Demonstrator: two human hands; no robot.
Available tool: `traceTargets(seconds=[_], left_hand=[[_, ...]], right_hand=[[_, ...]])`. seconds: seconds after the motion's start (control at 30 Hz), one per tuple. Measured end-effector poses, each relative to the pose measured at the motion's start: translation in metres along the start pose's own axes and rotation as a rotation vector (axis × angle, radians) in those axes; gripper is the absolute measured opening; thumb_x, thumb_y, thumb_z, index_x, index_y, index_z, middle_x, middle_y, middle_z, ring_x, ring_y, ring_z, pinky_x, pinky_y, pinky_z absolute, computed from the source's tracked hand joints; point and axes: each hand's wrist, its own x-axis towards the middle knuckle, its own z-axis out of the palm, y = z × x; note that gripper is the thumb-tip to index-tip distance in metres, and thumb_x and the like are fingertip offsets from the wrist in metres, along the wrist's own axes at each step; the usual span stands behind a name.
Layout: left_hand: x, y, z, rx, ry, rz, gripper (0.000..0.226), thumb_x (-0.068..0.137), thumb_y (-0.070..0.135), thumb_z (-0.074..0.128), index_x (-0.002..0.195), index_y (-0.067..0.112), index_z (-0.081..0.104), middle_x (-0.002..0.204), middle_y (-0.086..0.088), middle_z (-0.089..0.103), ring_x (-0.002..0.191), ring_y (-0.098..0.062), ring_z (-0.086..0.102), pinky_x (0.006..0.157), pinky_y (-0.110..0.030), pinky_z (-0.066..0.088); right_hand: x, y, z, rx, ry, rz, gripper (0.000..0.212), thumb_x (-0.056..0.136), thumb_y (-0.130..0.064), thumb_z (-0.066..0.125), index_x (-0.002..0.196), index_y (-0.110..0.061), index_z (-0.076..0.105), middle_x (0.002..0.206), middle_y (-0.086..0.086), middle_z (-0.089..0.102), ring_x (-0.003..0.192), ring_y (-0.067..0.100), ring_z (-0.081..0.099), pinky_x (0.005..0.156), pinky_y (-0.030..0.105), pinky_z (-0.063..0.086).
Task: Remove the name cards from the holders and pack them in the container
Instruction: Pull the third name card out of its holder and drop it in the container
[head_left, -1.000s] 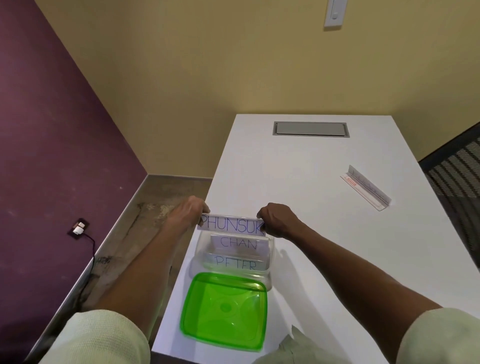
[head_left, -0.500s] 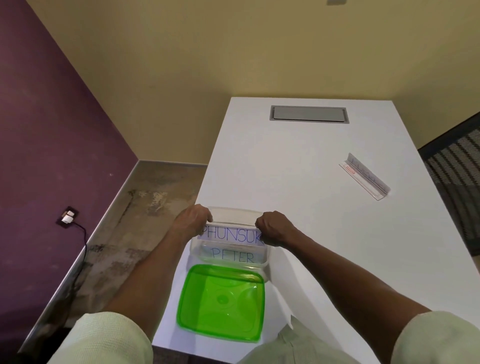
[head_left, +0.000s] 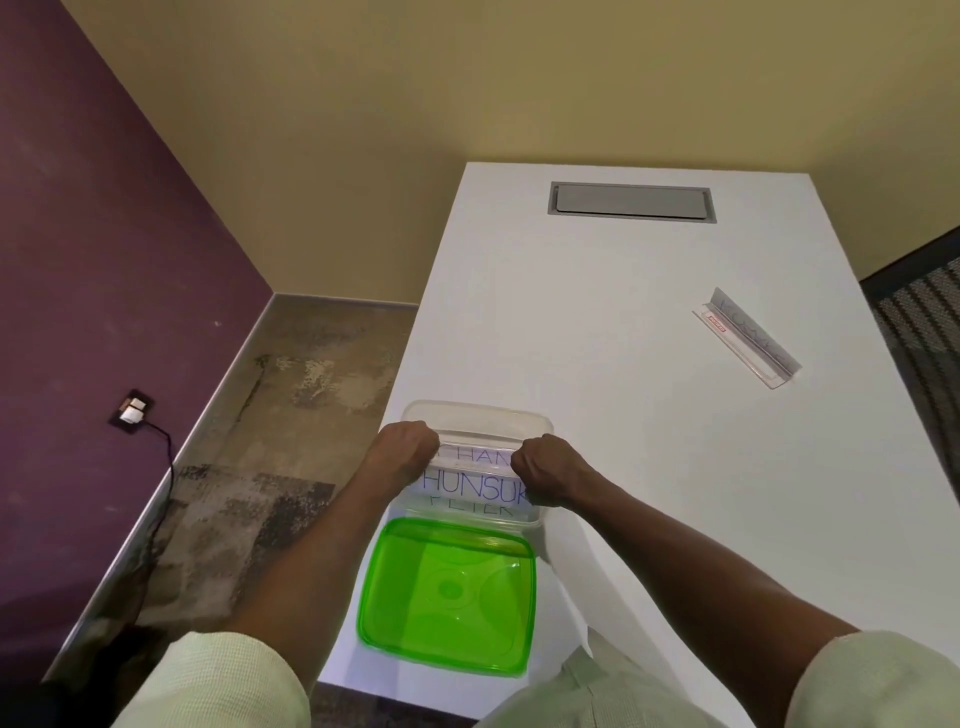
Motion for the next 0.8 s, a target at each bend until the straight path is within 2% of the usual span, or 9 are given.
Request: traceTargets(seconds=[0.17,0.47,0.8], left_hand=[[0.0,0.006,0.01,0.054,-0.002,0.034,0.027,0.082,-0.008,0.052,0.098,0.007,0.068,0.105,-0.015,0.068,0.098,-0.035,0.067,0.078,-0.041,0.052],[0.0,0.016,0.019,0.136,-0.019,0.065,0.03,0.088,-0.007,0.047,0.112,0.004,0.063,0.115,-0.016,0.065,0.109,-0.037,0.063,0.088,-0.043,0.051],[-0.001,0.02,0.022,0.11,-0.029,0.047,0.028,0.089,-0.007,0.048,0.111,0.001,0.064,0.114,-0.018,0.065,0.108,-0.037,0.064,0.087,-0.043,0.052]], right_hand=[[0.003,-0.003,0.003,-0.006,-0.022,-0.035,0.017,0.082,-0.004,0.054,0.097,-0.003,0.062,0.101,0.019,0.065,0.093,0.036,0.064,0.079,0.035,0.047],[0.005,-0.01,0.011,-0.04,-0.009,-0.085,0.019,0.09,-0.001,0.044,0.096,-0.003,0.062,0.098,0.018,0.066,0.089,0.032,0.065,0.072,0.034,0.046],[0.009,-0.013,0.019,0.092,0.054,-0.047,0.031,0.098,-0.01,0.034,0.092,-0.001,0.063,0.099,0.02,0.066,0.089,0.033,0.064,0.072,0.035,0.043]])
